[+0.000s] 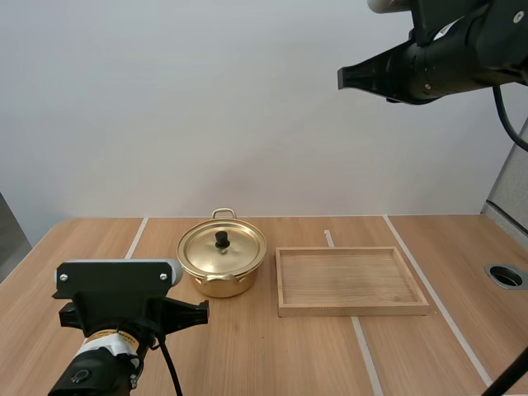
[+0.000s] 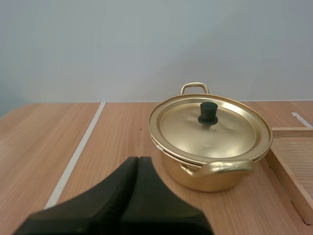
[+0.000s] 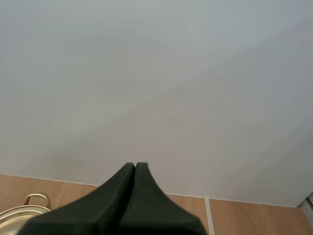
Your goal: Open the pot, put the pineapple inside, and close it
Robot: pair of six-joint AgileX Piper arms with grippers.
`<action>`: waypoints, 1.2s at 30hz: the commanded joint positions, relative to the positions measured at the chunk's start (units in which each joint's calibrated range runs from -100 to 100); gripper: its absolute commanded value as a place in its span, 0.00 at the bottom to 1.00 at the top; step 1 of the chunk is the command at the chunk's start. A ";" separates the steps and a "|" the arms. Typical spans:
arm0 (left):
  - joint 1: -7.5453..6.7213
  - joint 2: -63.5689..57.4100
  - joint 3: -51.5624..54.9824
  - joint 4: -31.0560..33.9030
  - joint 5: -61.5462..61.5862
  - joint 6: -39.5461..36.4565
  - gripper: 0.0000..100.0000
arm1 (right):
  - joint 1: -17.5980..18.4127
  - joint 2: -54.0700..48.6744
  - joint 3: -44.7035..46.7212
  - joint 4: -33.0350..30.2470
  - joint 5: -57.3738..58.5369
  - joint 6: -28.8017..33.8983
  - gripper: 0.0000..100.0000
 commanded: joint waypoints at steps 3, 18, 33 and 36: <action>-0.10 -0.45 0.00 -0.92 -0.47 0.17 0.00 | 0.82 -6.26 9.48 -2.93 -7.19 -0.21 0.00; -0.10 -0.45 0.00 -0.92 -0.62 0.17 0.00 | 7.05 -48.85 70.32 -4.36 -44.06 3.37 0.00; -0.10 -0.45 0.00 -0.92 -0.62 0.17 0.00 | 6.79 -48.98 73.67 -11.56 -27.60 9.70 0.00; -0.10 -0.45 0.00 -0.92 -0.62 0.17 0.00 | 6.79 -48.98 73.67 -11.56 -27.60 9.70 0.00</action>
